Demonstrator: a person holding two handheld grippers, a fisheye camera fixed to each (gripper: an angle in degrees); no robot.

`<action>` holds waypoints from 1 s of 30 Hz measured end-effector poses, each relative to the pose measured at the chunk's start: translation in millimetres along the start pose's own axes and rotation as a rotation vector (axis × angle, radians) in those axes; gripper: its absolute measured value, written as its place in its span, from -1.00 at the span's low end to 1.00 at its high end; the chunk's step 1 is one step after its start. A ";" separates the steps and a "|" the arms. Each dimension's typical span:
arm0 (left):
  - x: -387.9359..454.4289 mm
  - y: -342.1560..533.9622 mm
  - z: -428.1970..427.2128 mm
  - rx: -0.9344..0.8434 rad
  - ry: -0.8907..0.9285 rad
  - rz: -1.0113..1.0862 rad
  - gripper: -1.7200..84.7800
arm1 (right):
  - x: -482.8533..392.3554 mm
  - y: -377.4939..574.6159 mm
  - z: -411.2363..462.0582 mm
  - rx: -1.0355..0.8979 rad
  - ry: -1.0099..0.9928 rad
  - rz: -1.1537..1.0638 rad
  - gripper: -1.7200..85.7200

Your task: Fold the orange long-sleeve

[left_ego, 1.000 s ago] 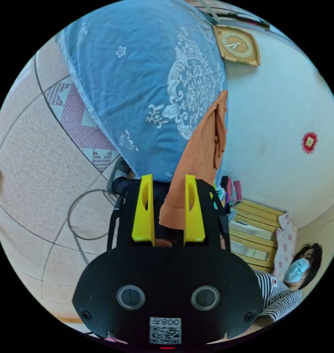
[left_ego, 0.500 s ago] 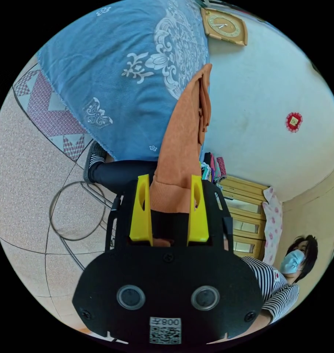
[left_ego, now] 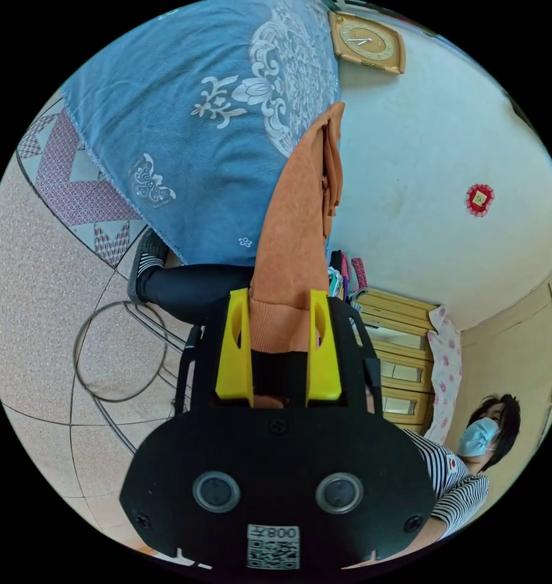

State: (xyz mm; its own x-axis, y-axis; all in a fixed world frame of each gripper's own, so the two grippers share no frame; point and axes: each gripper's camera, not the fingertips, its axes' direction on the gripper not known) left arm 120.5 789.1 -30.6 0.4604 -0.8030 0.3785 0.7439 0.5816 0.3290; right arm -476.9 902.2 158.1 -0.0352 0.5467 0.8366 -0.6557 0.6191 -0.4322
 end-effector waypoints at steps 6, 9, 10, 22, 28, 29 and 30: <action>-18.2 7.6 19.5 -0.011 -0.021 -0.006 -0.65 | 17.4 13.1 7.8 -0.037 -0.015 0.014 -0.74; -26.5 11.5 29.0 -0.019 -0.023 -0.012 -0.67 | 20.0 15.4 14.5 -0.060 -0.017 0.007 -0.76; -29.6 13.7 31.7 -0.018 -0.029 -0.014 -0.69 | 20.7 16.3 15.8 -0.067 -0.020 0.006 -0.77; -59.2 47.4 31.3 0.018 0.020 0.026 -0.81 | 18.5 38.1 -7.1 -0.102 -0.076 -0.051 -0.91; -63.7 65.7 20.4 0.056 0.095 0.083 -0.82 | 2.1 49.7 -27.5 -0.099 -0.143 -0.117 -0.92; -63.5 69.0 18.4 0.061 0.110 0.097 -0.82 | -0.8 50.7 -30.0 -0.098 -0.148 -0.128 -0.92; -63.2 70.5 17.3 0.064 0.117 0.105 -0.82 | -7.2 52.5 -35.3 -0.096 -0.155 -0.151 -0.93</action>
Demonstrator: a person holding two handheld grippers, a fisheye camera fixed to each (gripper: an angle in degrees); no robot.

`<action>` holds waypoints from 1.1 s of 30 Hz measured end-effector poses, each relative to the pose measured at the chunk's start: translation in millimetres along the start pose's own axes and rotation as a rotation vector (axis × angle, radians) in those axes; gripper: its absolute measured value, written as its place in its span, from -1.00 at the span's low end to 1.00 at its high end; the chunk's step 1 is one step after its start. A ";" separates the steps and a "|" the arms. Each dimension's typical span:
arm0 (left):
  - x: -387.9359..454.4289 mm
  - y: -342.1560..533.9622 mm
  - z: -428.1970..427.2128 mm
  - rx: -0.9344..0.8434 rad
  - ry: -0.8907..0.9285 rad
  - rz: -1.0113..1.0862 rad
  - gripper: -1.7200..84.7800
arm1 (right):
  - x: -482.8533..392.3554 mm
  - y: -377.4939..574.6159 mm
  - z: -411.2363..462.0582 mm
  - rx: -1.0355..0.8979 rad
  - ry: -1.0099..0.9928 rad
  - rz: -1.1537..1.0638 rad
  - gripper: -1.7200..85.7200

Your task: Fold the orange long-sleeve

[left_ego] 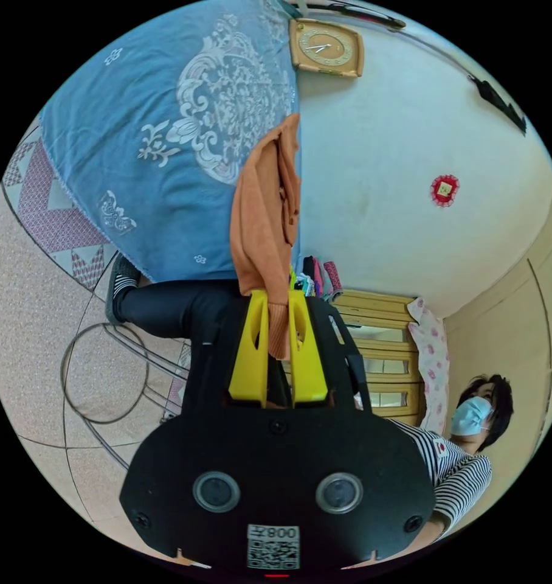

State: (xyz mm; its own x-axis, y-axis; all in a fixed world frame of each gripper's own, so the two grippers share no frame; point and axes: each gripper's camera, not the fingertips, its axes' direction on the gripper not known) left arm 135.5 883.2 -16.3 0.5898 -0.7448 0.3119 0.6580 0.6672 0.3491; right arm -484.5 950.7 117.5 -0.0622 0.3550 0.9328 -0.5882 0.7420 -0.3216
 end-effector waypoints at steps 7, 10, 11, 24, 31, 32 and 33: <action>13.5 14.7 -10.0 -0.003 0.080 0.110 -0.82 | -48.1 7.5 -26.3 0.005 -0.029 -0.140 -0.93; 20.0 21.3 -14.3 0.002 0.118 0.157 -0.82 | -65.5 11.6 -38.9 0.017 -0.043 -0.184 -0.93; 22.0 23.7 -16.2 0.003 0.137 0.174 -0.82 | -68.6 12.4 -41.7 0.020 -0.046 -0.191 -0.93; 35.0 61.1 -52.3 -0.008 0.233 0.329 -0.83 | -119.7 37.8 -102.8 0.046 -0.088 -0.325 -0.94; 25.4 95.4 -90.4 0.015 0.291 0.369 -0.84 | -127.0 70.3 -146.0 0.062 -0.142 -0.365 -0.94; 23.7 101.3 -97.3 0.019 0.300 0.376 -0.84 | -127.0 73.4 -149.7 0.064 -0.149 -0.368 -0.94; 22.9 104.3 -100.6 0.020 0.304 0.379 -0.84 | -126.8 79.8 -156.9 0.069 -0.160 -0.372 -0.94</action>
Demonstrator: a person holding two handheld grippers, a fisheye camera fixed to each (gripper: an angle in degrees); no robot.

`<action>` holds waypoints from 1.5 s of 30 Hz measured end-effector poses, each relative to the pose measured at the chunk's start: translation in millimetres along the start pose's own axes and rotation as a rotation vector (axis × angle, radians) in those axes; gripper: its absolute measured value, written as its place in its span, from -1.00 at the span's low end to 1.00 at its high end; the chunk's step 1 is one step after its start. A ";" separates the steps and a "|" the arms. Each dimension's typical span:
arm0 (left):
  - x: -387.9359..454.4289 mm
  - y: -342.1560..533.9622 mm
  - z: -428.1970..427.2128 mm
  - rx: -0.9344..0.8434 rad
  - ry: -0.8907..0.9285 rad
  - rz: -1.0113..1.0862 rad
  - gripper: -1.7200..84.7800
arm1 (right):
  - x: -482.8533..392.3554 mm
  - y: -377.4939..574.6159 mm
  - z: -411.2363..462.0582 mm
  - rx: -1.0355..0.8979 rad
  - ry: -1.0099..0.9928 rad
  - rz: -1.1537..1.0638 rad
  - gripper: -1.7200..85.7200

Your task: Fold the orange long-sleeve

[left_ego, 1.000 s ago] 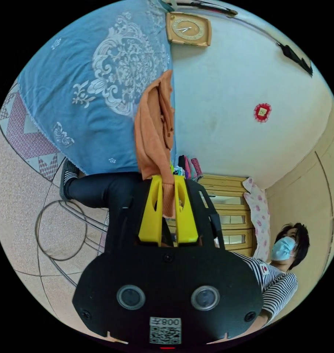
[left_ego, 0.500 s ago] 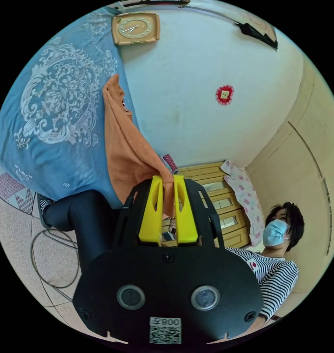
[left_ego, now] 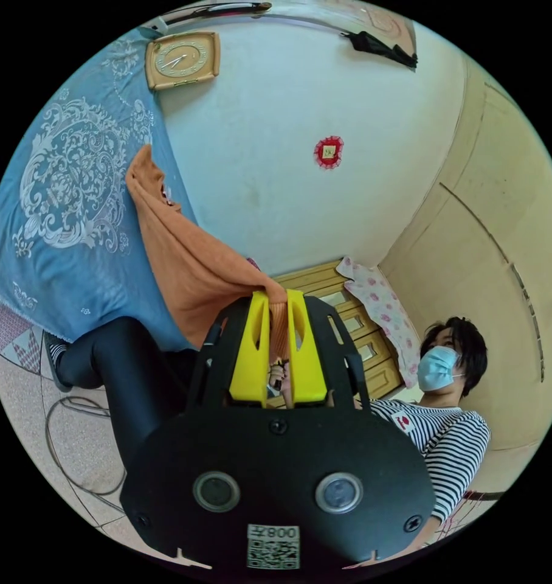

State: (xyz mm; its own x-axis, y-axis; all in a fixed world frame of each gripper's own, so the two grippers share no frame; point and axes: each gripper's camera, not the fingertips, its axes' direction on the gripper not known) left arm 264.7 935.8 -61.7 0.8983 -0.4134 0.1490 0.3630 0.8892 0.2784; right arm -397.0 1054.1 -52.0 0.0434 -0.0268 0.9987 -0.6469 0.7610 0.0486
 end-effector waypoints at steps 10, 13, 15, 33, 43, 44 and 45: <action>23.4 41.5 -46.9 -0.027 0.042 0.054 -0.84 | -22.2 44.9 -53.9 0.013 -0.022 -0.026 -0.94; 31.6 49.4 -60.8 -0.030 0.060 0.077 -0.83 | -28.9 54.7 -68.7 0.016 -0.025 -0.040 -0.94; 38.0 53.1 -68.6 -0.034 0.072 0.094 -0.84 | -34.4 59.8 -76.5 0.014 -0.030 -0.057 -0.94; 51.6 48.1 -120.0 -0.064 0.118 0.055 -0.84 | -4.7 72.4 -116.1 0.018 -0.040 -0.025 -0.94; 63.1 14.0 -131.9 -0.058 0.109 0.005 -0.84 | 37.2 55.6 -113.8 0.030 -0.034 0.037 -0.94; 66.7 6.2 -131.4 -0.059 0.109 0.006 -0.84 | 39.0 53.4 -112.8 0.030 -0.034 0.036 -0.94; 68.5 2.2 -130.9 -0.059 0.110 0.006 -0.84 | 42.9 48.8 -110.8 0.033 -0.036 0.037 -0.93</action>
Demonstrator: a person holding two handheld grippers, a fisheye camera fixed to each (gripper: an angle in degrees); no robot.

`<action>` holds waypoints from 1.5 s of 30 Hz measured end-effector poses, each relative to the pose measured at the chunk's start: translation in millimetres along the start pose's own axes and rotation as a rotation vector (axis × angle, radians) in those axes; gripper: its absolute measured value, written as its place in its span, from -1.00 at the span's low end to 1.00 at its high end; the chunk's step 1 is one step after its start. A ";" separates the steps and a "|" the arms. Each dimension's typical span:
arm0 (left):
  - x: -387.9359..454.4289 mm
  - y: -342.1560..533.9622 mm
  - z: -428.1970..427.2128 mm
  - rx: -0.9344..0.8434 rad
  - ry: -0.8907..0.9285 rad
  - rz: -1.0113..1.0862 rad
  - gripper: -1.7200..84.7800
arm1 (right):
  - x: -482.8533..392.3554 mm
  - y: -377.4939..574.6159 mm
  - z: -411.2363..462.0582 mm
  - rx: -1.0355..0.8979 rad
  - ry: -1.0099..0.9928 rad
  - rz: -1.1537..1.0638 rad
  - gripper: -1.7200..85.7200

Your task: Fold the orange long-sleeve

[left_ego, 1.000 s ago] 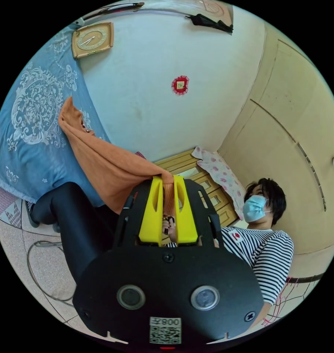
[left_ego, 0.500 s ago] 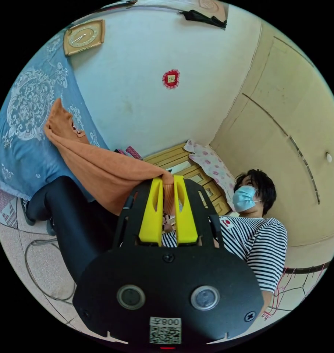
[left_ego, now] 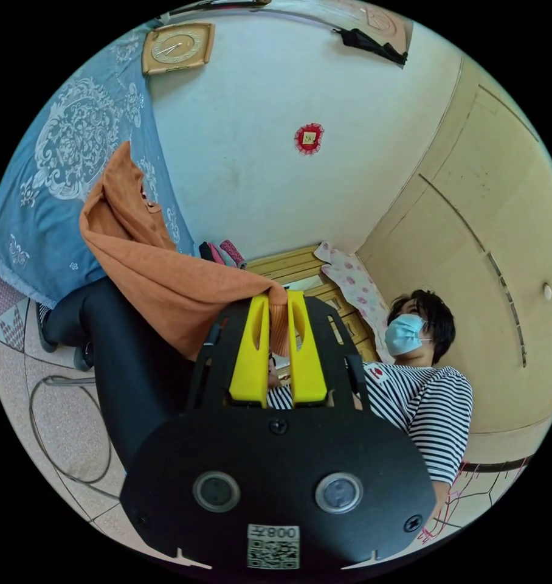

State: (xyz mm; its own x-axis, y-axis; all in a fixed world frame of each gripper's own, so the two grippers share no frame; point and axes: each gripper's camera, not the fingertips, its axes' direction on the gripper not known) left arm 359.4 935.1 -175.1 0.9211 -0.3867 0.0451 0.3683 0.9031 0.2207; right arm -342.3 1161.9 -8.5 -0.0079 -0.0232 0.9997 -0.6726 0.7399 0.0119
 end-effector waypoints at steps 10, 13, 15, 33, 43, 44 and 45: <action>29.9 -82.3 11.7 -0.011 -0.003 0.008 -0.84 | 32.5 -57.3 27.5 0.023 -0.004 -0.001 -0.93; 38.4 -113.1 17.3 -0.012 -0.005 0.011 -0.84 | 43.2 -82.1 41.4 0.026 -0.005 -0.003 -0.93; 43.8 -133.1 20.9 -0.013 -0.007 0.014 -0.84 | 49.9 -98.2 50.7 0.030 -0.007 -0.006 -0.93; 77.8 -386.6 85.1 -0.006 -0.071 0.007 -0.83 | 150.7 -312.0 173.9 0.064 0.059 0.025 -0.94; 51.8 -558.1 137.2 0.034 -0.243 -0.139 -0.80 | 262.2 -473.5 277.2 0.033 0.165 0.191 -0.93; 46.4 -575.8 141.8 0.047 -0.280 -0.165 -0.80 | 269.4 -482.5 284.2 0.028 0.172 0.203 -0.93; 43.8 -584.1 143.8 0.051 -0.303 -0.178 -0.80 | 283.8 -500.1 298.3 0.016 0.190 0.225 -0.93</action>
State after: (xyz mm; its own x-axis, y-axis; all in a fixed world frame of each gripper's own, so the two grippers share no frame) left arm 166.4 363.7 -161.9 0.7610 -0.5819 0.2867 0.5059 0.8090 0.2991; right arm -228.9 584.8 262.9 -0.0206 0.2682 0.9632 -0.6814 0.7012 -0.2098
